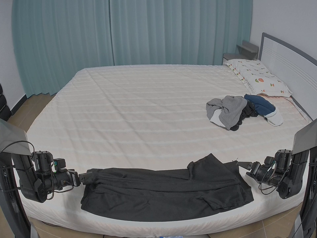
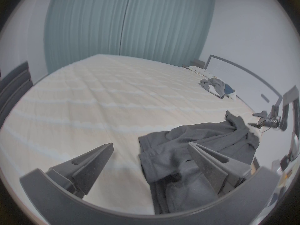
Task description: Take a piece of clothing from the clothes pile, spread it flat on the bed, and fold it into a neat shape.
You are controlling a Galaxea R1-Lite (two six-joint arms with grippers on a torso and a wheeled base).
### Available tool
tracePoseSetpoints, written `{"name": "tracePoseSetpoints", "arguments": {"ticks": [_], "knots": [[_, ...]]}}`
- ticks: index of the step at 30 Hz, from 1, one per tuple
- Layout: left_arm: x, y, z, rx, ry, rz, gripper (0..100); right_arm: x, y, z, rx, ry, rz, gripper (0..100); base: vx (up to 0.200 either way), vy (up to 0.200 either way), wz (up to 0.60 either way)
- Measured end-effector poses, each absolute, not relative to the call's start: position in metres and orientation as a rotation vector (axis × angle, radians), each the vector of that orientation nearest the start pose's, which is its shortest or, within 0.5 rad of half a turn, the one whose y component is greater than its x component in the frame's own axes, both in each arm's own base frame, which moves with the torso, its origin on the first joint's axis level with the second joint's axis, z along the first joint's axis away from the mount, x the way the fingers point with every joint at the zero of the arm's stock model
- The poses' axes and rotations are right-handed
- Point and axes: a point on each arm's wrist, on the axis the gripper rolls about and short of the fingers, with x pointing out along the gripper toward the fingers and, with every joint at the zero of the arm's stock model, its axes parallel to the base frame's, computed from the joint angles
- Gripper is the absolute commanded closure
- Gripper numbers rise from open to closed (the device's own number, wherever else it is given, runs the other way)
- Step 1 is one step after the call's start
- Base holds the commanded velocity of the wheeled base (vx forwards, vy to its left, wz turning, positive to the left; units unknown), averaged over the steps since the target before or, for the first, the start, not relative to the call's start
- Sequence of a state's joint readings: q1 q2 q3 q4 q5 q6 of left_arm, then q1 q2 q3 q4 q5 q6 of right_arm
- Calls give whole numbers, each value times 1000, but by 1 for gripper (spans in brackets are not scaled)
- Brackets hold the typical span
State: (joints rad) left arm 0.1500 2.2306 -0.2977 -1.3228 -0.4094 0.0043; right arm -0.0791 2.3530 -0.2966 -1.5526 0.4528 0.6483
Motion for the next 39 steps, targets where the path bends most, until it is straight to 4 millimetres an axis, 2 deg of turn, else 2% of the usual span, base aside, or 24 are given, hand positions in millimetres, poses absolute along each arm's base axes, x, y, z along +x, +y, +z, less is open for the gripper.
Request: {"name": "tracePoseSetpoints", "arguments": {"ticks": [5, 10, 12, 18, 23, 24, 39], "knots": [[283, 29, -1, -331, 609, -230, 0, 291, -11, -26, 816, 583, 174, 0, 0, 0, 0], [310, 21, 5, -516, 598, -204, 0, 297, -8, -30, 823, 574, 140, 0, 0, 0, 0], [320, 17, 1, -560, 631, -197, 0, 299, -7, -33, 826, 574, 130, 0, 0, 0, 0], [340, 11, -14, -583, 705, -144, 0, 301, -5, -39, 830, 584, 117, 0, 0, 0, 0], [346, 9, -21, -572, 714, -116, 0, 302, -4, -43, 830, 592, 111, 0, 0, 0, 0], [346, 8, -22, -568, 716, -108, 100, 301, -4, -43, 830, 593, 110, 0, 0, 0, 0], [342, 8, -30, -533, 733, -32, 100, 304, -6, -45, 809, 569, 57, 0, 0, 0, 0]]}}
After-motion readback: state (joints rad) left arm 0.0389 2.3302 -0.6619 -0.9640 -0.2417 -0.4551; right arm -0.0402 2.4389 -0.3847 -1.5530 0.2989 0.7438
